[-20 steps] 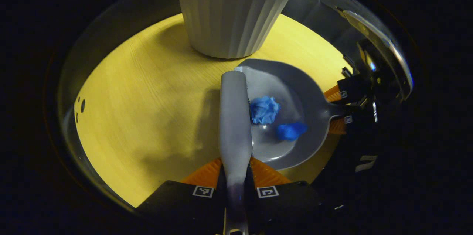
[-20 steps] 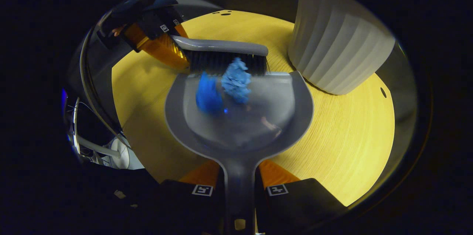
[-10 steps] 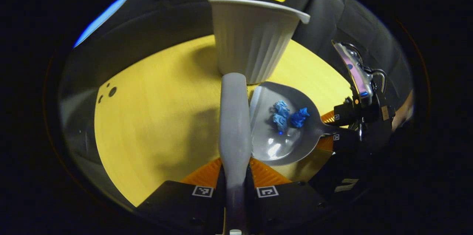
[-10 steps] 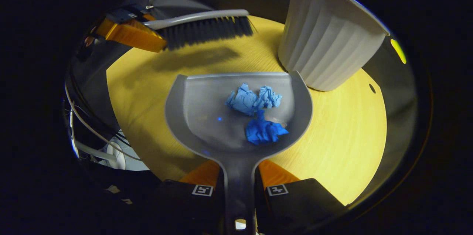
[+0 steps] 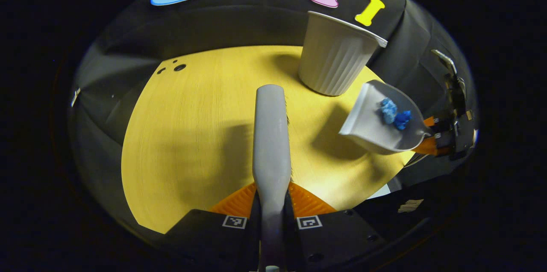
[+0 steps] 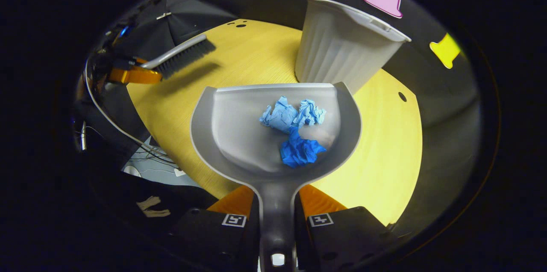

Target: Pick up the small broom and dustpan from the desktop, sweep the trash into the dustpan with the broom, and then empty the trash into the garbage bin.

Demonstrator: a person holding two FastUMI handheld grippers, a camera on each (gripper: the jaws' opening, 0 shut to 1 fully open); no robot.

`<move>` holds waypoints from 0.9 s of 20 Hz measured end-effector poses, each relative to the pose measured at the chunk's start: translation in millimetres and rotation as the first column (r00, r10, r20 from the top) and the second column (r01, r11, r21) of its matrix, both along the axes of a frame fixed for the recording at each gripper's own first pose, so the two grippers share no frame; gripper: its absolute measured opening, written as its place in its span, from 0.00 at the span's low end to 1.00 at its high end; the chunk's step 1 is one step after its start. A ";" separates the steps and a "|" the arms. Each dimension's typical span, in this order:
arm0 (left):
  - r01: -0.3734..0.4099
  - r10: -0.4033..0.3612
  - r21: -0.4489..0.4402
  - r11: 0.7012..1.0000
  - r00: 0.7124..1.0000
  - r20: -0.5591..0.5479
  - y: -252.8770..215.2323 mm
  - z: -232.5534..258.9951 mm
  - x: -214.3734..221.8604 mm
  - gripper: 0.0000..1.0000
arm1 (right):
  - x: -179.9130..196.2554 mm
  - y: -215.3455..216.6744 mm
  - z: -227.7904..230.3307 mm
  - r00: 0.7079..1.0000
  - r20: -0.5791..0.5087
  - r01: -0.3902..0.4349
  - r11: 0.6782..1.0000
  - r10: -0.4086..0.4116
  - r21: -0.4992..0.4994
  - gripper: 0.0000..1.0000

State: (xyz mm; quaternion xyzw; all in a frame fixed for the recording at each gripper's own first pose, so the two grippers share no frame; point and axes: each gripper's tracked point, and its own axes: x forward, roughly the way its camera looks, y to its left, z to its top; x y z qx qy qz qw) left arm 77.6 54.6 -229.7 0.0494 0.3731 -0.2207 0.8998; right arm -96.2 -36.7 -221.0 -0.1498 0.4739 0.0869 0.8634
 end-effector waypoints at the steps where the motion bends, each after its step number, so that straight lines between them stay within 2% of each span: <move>1: -0.007 0.007 -0.006 1.000 1.000 -0.009 -0.1 -1.4 -6.6 0.28 | -7.6 -1.6 13.9 1.000 0.000 0.009 1.000 -0.009 0.011 0.38; 4: -0.006 0.006 -0.002 1.000 0.999 -0.032 -1.9 -9.8 -9.7 0.28 | -22.5 -7.9 64.2 0.999 0.034 0.029 0.998 -0.032 0.061 0.38; 8: 0.013 -0.013 0.008 1.000 0.999 -0.037 -7.8 -16.6 -11.6 0.28 | -33.7 -31.2 124.4 0.998 0.047 0.034 0.999 -0.036 0.037 0.38; 10: 0.011 -0.011 0.004 1.000 0.999 -0.043 -11.3 -19.4 -13.0 0.28 | -29.5 -30.8 148.4 0.996 0.056 0.060 0.994 -0.066 0.093 0.38; 11: 0.007 -0.006 0.002 1.000 0.999 -0.047 -13.9 -20.2 -14.1 0.31 | -26.2 -28.0 159.3 0.995 0.054 0.076 0.988 -0.083 0.132 0.38; 12: 0.001 -0.001 -0.002 1.000 0.999 -0.053 -15.2 -21.1 -13.1 0.25 | -19.4 -27.2 169.2 0.994 0.056 0.088 0.983 -0.099 0.163 0.38; 14: -0.010 0.010 -0.002 1.000 0.998 -0.061 -13.9 -22.3 -11.8 0.28 | 4.7 -35.0 186.8 0.991 0.078 0.093 0.976 -0.110 0.196 0.38; 16: -0.032 0.033 0.017 0.999 0.998 -0.053 -13.1 -18.0 -9.3 0.31 | 38.4 -56.2 200.4 0.984 0.118 0.108 0.977 -0.131 0.182 0.38; 18: -0.058 0.059 0.023 0.998 0.997 -0.042 -2.5 -12.0 -5.1 0.28 | 72.0 -72.7 213.4 0.978 0.161 0.103 0.981 -0.129 0.163 0.38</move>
